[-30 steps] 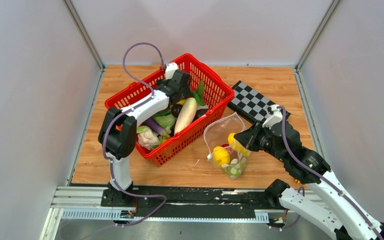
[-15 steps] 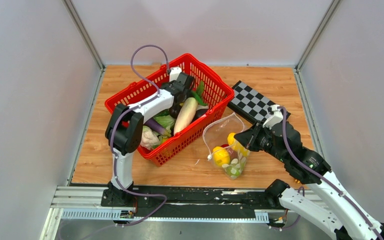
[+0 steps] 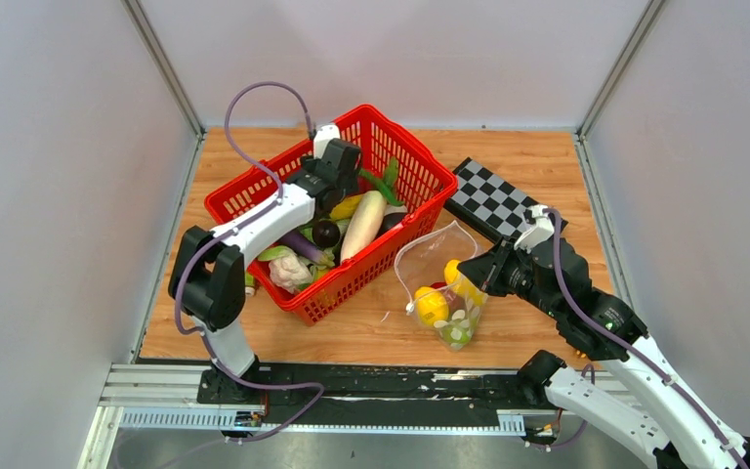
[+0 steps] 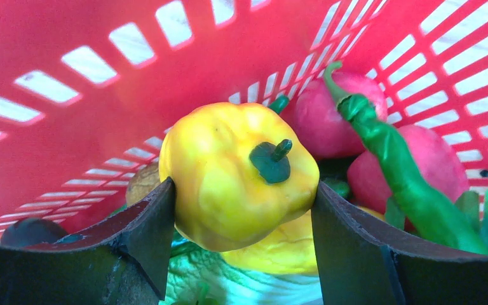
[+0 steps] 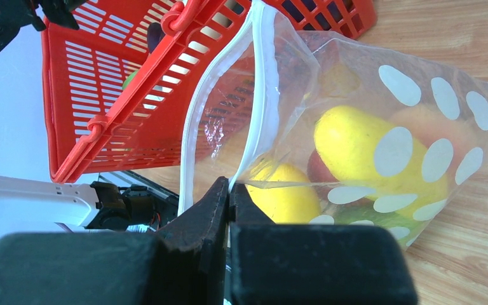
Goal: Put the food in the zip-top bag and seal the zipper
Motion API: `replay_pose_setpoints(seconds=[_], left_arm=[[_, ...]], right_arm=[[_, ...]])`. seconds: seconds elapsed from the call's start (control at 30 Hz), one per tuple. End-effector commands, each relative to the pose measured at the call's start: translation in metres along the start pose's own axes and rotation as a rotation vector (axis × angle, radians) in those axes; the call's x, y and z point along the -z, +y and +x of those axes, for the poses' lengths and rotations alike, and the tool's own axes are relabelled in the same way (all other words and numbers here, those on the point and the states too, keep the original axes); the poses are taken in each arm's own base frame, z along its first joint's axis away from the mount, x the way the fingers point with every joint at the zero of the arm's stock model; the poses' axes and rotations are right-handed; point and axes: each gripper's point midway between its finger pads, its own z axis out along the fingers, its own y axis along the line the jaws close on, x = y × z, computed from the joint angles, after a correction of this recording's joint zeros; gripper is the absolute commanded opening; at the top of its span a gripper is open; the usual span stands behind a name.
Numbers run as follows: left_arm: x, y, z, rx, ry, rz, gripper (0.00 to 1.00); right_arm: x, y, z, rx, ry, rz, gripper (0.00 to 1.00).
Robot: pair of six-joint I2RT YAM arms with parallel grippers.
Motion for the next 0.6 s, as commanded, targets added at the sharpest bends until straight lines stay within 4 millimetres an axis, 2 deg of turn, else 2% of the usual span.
replay_pose_setpoints(seconds=[0.0, 0.13, 0.33, 0.57], left_arm=[[0.020, 0.003, -0.017, 0.027, -0.054, 0.047, 0.40], [0.046, 0.001, -0.034, 0.051, -0.094, 0.133, 0.40], [0.097, 0.004, -0.075, 0.055, -0.196, 0.248, 0.41], [0.155, -0.021, -0.089, 0.049, -0.208, 0.533, 0.41]], right_arm=[[0.004, 0.014, -0.010, 0.003, -0.037, -0.058, 0.02], [0.004, 0.015, -0.011, 0.001, -0.037, -0.060, 0.02], [0.002, 0.018, -0.011, -0.002, -0.030, -0.068, 0.01], [0.002, 0.020, -0.011, -0.009, -0.032, -0.079, 0.01]])
